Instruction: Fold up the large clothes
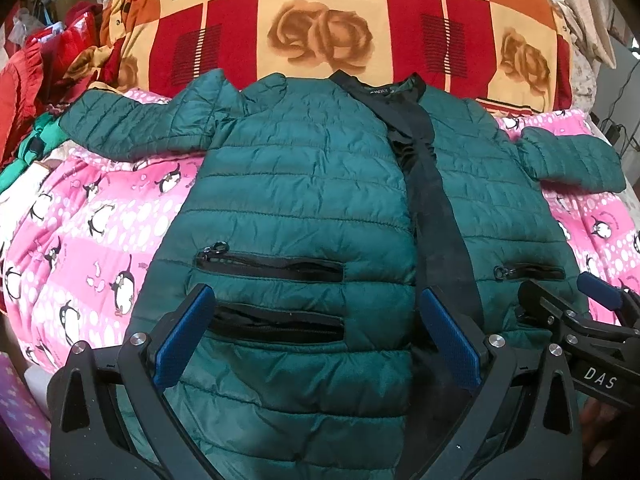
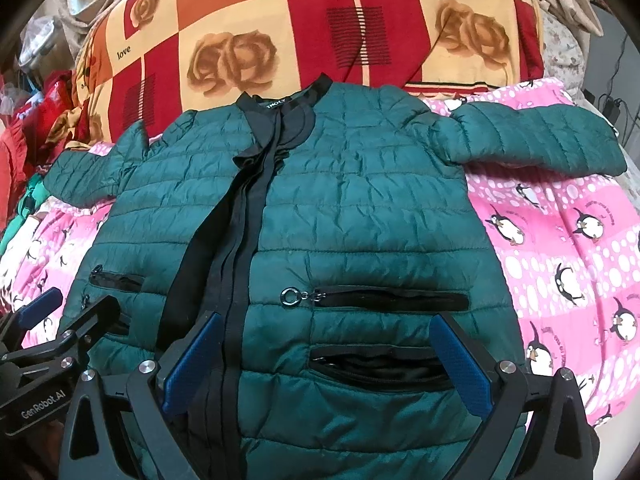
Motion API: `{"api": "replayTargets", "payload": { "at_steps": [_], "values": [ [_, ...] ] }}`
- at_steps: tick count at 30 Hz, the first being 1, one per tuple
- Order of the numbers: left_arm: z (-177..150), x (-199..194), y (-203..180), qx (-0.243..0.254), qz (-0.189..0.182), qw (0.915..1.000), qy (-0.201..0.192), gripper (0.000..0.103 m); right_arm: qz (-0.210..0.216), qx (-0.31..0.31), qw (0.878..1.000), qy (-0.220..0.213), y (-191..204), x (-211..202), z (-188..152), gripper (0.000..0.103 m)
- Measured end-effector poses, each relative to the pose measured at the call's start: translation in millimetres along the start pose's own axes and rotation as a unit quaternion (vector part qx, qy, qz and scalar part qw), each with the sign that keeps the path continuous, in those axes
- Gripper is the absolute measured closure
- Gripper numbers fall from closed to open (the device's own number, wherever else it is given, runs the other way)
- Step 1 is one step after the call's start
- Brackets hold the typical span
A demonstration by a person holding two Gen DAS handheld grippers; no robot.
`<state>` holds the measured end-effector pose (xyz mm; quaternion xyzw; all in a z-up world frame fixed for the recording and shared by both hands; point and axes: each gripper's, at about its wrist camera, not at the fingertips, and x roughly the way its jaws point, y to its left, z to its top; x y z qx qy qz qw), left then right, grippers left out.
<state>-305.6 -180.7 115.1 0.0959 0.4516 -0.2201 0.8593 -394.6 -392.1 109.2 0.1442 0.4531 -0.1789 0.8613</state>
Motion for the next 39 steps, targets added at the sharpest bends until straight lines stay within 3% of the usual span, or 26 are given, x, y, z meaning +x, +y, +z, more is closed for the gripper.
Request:
{"api": "replayTargets", "payload": {
  "at_steps": [24,39],
  "values": [
    [1,17,-1,-0.003,0.011,0.9999,0.009,0.001,0.001,-0.002,1.0,0.007,3,15,7,0.0],
    [37,33,24,-0.017,0.049,0.9986,-0.01,0.001,0.01,-0.01,1.0,0.005,13,34,34,0.0]
  ]
}}
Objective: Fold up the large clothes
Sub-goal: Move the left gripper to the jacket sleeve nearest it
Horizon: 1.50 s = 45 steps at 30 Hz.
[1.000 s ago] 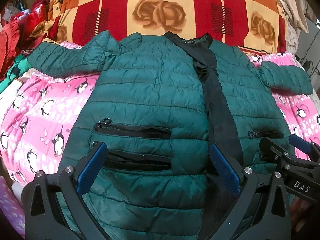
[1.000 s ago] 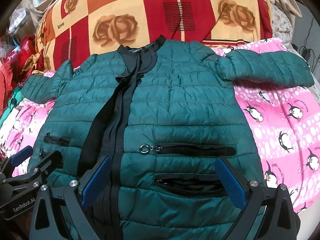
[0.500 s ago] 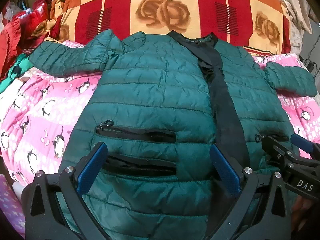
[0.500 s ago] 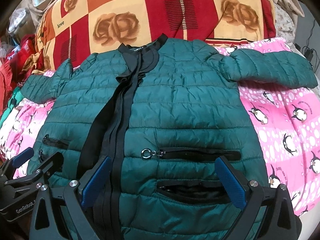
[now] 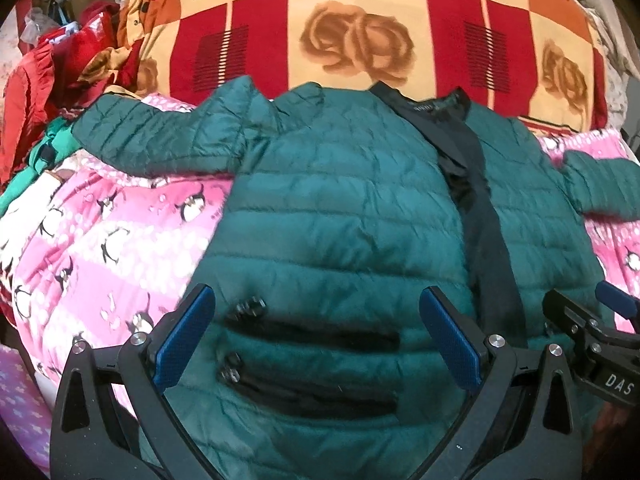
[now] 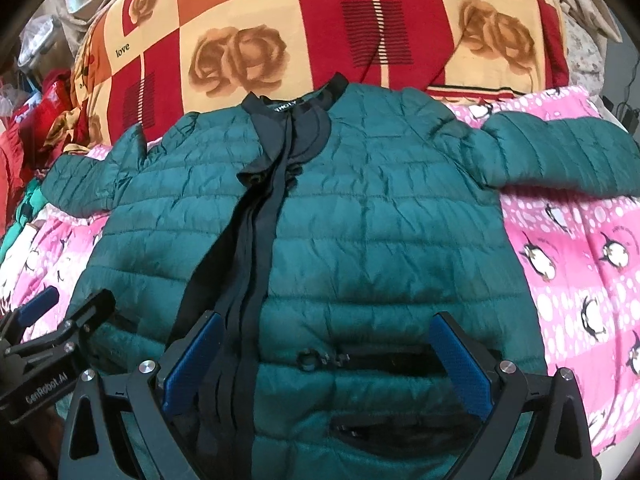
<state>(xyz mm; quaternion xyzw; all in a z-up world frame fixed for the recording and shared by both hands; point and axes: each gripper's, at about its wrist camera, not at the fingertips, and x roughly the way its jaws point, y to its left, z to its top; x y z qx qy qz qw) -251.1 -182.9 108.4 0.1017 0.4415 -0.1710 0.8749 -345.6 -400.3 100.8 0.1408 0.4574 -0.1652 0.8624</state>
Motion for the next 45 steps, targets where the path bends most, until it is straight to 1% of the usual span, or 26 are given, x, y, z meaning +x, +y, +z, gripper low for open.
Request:
{"api": "replayTargets", "payload": {
  "at_steps": [12,19,26,33,39,45],
  "values": [
    [44,24,28,-0.027,0.025,0.9993,-0.008,0.001,0.018,-0.006,1.0,-0.009,15,23,45,0.0],
    [73,36,44,-0.031,0.048,0.9981,-0.023,0.001,0.042,-0.014,0.999,0.002,27,41,66,0.0],
    [101,56,75,-0.053,0.073,0.9954,-0.032,0.001,0.067,-0.018,0.998,0.005,38,59,84,0.0],
    [116,77,99,-0.066,0.087,0.9935,-0.033,0.001,0.052,-0.03,0.998,0.01,47,82,99,0.0],
    [125,90,109,-0.07,0.084,0.9935,-0.031,0.001,0.039,-0.011,0.999,0.013,43,103,116,0.0],
    [136,101,121,-0.068,0.095,0.9925,-0.036,0.001,0.008,-0.025,1.0,0.014,46,125,126,0.0]
  ]
}}
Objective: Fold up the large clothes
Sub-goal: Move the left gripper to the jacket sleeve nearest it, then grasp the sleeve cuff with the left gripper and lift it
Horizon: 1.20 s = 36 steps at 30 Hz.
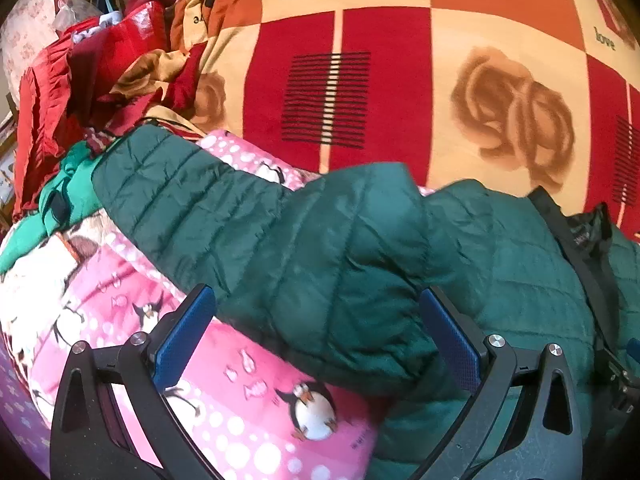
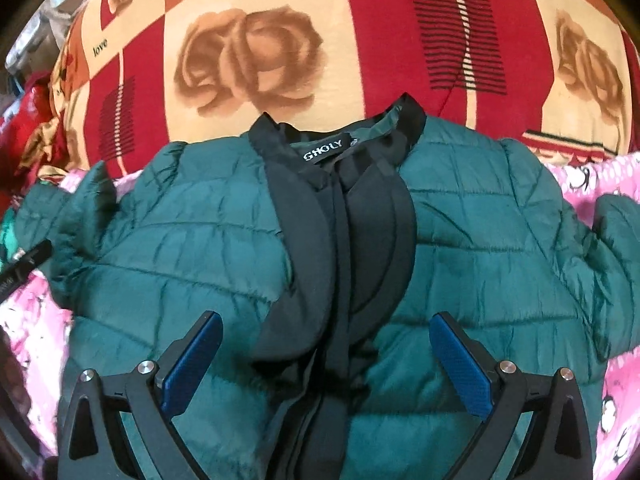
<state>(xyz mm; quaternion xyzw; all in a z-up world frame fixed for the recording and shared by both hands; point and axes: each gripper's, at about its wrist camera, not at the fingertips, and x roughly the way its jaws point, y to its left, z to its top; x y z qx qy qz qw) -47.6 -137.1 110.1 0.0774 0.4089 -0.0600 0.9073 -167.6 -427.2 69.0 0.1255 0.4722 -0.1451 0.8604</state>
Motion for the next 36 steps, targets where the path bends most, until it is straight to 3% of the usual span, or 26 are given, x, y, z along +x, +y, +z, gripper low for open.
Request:
{"api": "replayTargets", "payload": {
  "at_steps": [6,12,18,22,27,31,36],
  "values": [
    [16,14,27,-0.021,0.013,0.9997,0.005,0.001,-0.005,-0.001,1.0,0.008,0,18,2,0.0],
    [39,24,87,-0.102,0.047,0.9936,0.001,0.001,0.002,0.001,1.0,0.003,-1,17,2,0.0],
    [50,41,154,-0.214,0.086,0.9729,-0.009,0.001,0.004,-0.001,1.0,0.003,-1,22,1,0.0],
    [57,60,187,-0.243,0.13,0.9613,-0.01,0.001,0.0,-0.004,1.0,0.004,0,23,1,0.0],
    [57,77,210,-0.279,0.122,0.9524,-0.02,0.001,0.0,-0.007,1.0,0.007,1,27,-1,0.0],
    [59,93,209,-0.277,0.101,0.9553,-0.023,0.001,0.001,-0.008,1.0,0.008,1,30,-2,0.0],
    [61,111,209,-0.281,0.07,0.9571,-0.01,0.034,-0.001,-0.013,1.0,0.013,4,36,-3,0.0]
  ]
}}
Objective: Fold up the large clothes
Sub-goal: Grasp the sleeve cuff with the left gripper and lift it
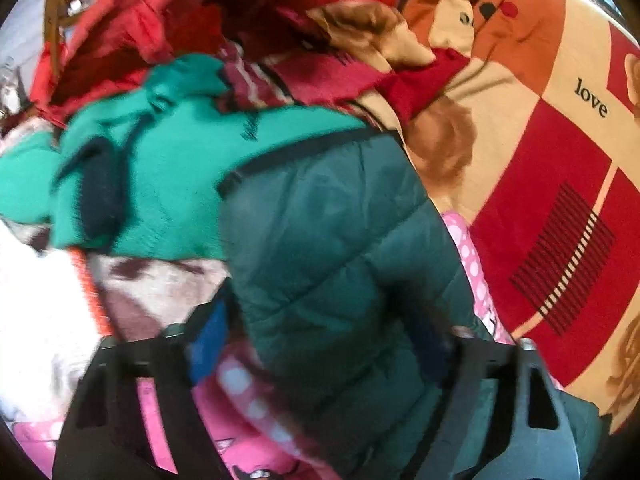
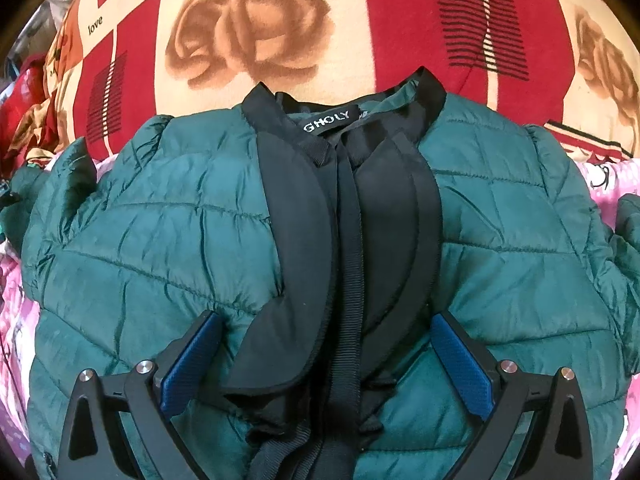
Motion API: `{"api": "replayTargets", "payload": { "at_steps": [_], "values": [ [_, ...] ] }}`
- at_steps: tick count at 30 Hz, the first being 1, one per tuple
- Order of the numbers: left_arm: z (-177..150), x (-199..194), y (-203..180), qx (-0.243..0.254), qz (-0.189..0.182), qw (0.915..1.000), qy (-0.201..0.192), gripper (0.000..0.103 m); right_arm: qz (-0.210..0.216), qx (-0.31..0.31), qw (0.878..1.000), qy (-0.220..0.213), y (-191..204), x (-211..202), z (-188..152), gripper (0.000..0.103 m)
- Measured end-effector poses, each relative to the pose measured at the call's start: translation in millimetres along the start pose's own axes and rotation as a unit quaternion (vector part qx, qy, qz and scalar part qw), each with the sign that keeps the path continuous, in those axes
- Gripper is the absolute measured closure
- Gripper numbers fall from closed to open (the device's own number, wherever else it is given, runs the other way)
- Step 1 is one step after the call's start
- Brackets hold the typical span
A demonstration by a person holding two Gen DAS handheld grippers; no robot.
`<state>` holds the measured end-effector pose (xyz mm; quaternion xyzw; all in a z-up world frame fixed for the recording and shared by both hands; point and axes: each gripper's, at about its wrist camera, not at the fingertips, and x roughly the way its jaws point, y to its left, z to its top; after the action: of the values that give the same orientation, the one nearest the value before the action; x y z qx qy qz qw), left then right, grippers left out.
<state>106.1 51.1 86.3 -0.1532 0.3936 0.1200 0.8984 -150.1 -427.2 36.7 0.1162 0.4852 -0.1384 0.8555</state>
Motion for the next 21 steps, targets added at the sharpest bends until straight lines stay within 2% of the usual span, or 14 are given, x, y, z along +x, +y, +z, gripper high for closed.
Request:
{"api": "replayTargets", "payload": {
  "at_steps": [1,4,5,6,10,15,18,21],
  "values": [
    [0,2,0,-0.003,-0.007,1.0,0.003,0.037,0.001,0.001,1.0,0.001,-1,1,0,0.0],
    [1,2,0,-0.005,-0.028,0.9996,0.003,0.059,0.01,0.007,1.0,0.004,-3,3,1,0.0],
    [2,2,-1,-0.004,-0.036,0.9993,0.008,0.076,0.013,0.008,1.0,0.004,-4,4,1,0.0],
    [2,1,-2,-0.004,-0.045,0.9989,0.013,0.087,0.014,0.009,1.0,0.003,-4,4,0,0.0],
    [-1,-26,-10,0.004,-0.074,0.9972,0.002,0.091,0.019,0.005,1.0,0.003,-5,4,1,0.0],
    [-15,-84,-40,0.068,-0.111,0.9909,-0.034,0.092,0.039,0.027,0.999,-0.015,-14,-18,3,0.001],
    [-28,-120,-61,0.104,-0.131,0.985,-0.045,0.092,0.038,0.03,0.998,-0.039,-18,-42,3,0.001],
    [-48,-155,-83,0.137,-0.15,0.9779,-0.049,0.092,0.035,0.029,0.998,-0.045,-22,-57,1,0.001]
  ]
}}
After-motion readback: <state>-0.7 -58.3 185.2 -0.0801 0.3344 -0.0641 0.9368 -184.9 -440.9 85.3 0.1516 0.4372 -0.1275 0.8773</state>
